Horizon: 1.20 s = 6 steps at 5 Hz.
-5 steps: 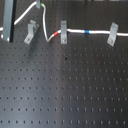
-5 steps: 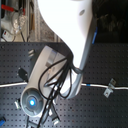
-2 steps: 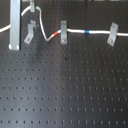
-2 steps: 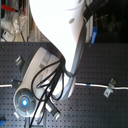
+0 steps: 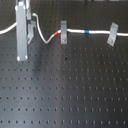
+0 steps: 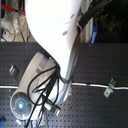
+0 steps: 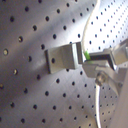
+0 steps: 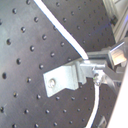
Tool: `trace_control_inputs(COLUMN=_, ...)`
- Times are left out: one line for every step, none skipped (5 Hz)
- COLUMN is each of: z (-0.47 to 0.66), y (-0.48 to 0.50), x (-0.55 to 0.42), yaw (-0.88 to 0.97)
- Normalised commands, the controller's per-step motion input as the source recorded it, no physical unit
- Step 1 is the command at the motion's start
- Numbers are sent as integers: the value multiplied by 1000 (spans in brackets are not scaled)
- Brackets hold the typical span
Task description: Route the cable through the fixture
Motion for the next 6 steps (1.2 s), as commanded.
trace_control_inputs(z=192, y=146, x=-319, yaw=-571)
trace_control_inputs(z=189, y=119, x=-331, yaw=-574)
trace_control_inputs(z=185, y=96, x=-337, yaw=-628)
trace_control_inputs(z=158, y=41, x=-270, yaw=-691)
trace_control_inputs(z=17, y=-41, x=-186, yaw=-757)
trace_control_inputs(z=1, y=-7, x=-140, yaw=-791)
